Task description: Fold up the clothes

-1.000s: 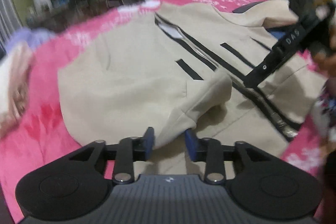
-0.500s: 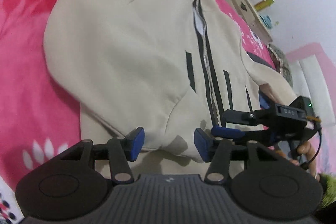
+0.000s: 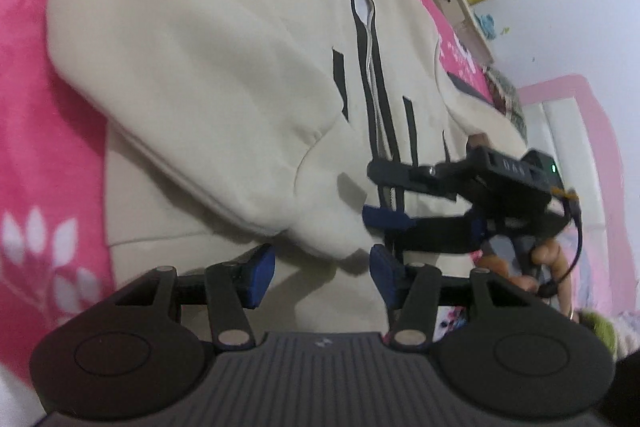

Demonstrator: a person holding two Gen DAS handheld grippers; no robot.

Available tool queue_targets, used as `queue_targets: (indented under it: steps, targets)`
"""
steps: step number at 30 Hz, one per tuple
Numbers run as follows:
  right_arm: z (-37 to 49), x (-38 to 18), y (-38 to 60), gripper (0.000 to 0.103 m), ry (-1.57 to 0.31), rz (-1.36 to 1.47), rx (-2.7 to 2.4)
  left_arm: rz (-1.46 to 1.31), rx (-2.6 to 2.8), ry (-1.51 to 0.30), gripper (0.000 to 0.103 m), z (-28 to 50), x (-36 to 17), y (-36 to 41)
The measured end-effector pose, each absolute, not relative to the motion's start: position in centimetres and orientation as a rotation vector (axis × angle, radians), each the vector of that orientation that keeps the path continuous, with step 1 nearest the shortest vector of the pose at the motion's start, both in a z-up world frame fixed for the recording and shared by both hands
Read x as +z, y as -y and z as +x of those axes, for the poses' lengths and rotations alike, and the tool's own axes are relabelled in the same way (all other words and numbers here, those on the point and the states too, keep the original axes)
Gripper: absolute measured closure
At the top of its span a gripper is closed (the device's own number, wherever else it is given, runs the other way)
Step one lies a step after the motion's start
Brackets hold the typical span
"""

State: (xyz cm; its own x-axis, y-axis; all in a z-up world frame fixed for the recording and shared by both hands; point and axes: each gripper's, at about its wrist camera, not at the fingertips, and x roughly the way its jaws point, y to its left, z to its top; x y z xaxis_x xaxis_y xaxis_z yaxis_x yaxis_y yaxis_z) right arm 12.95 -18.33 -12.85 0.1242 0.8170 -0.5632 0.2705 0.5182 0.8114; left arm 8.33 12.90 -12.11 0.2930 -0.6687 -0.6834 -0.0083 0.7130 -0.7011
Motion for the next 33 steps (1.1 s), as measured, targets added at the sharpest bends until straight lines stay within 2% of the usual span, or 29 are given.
queue_targets:
  steps: [5,13,19,20,22,24,27,33]
  targets:
    - [13.4,-11.6,19.2,0.052,-1.385,0.945,0.525,-0.737,-0.462,-1.196,0.052,8.5,-13.0,-12.5]
    - [17.9,-8.9,17.7,0.048,-1.286,0.609,0.692,-0.727,-0.453,-1.192,0.056,8.1,-13.0,-12.6]
    - [19.2,-10.5,14.9,0.047,-1.315,0.437,0.820,-0.699,-0.434,-1.190,0.066,7.7,-12.7,-12.7]
    - [19.1,-10.5,14.6,0.050,-1.302,0.409,0.837,-0.692,-0.427,-1.192,0.071,7.7,-12.7,-12.6]
    - [18.7,-10.2,14.4,0.061,-1.297,0.363,0.865,-0.682,-0.417,-1.193,0.076,7.6,-12.6,-12.4]
    - [18.0,-9.8,14.4,0.082,-1.285,0.290,0.877,-0.667,-0.415,-1.185,0.083,7.5,-12.4,-12.3]
    - [17.3,-8.7,15.3,0.097,-1.267,0.276,0.880,-0.654,-0.428,-1.166,0.087,7.3,-12.0,-12.1]
    - [17.1,-5.1,16.4,0.098,-1.172,0.318,0.854,-0.717,-0.521,-1.113,0.088,7.6,-10.3,-11.7]
